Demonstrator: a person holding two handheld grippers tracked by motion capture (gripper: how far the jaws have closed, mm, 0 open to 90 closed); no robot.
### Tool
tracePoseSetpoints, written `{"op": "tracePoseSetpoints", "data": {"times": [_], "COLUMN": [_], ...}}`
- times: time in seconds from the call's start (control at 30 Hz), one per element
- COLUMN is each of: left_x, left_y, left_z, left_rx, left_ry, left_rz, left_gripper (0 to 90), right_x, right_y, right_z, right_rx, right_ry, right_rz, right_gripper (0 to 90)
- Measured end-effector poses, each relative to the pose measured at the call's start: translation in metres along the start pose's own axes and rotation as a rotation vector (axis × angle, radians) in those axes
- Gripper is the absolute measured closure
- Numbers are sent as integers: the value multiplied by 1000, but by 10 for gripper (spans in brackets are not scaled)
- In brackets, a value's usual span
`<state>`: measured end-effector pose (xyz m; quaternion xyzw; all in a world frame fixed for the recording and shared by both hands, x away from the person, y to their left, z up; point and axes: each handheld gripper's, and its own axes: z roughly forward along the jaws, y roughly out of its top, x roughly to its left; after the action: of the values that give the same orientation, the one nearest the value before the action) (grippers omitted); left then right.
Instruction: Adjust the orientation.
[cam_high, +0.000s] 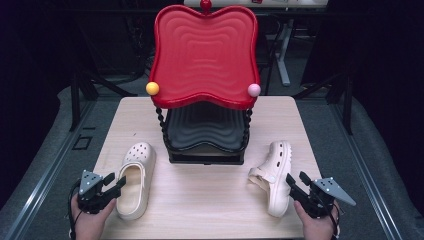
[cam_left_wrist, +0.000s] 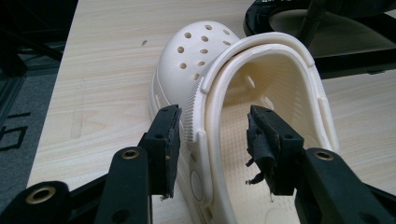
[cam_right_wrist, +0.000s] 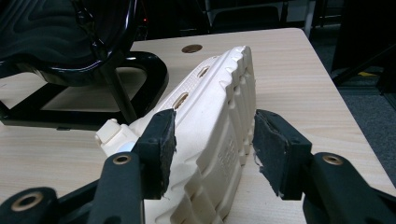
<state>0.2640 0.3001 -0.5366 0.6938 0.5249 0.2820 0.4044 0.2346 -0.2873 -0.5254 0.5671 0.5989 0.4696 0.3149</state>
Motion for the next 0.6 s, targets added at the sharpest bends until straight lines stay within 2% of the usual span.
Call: {"op": "tracePoseSetpoints", "data": {"times": [0.2,0.27,0.3,0.4,0.47,0.57,0.6], "left_x": [0,-1,-1,-1,-1,-2,-3], "left_y": [-1,-1,-1,-2,0,1,2], "left_z": [3,5,6,8,10,12,13], "left_rx": [12,20,29,37,39,44,53], "left_ry": [2,7,16,25,49,55,66], "left_rz": [8,31,42,42,54,70,89], "left_gripper": [560,564,585,637,666,702,709], "right_x": [0,1,2,3,3,3,3], "right_y": [-1,0,1,1,0,0,0], "right_z": [3,3,2,1,1,1,0], "right_rx": [9,6,-1,-3,1,0,-4], "right_ry": [4,5,5,4,2,2,3], "right_rz": [3,-4,-14,-8,-10,-9,-9], "right_gripper": [485,485,485,485,485,485,485]}}
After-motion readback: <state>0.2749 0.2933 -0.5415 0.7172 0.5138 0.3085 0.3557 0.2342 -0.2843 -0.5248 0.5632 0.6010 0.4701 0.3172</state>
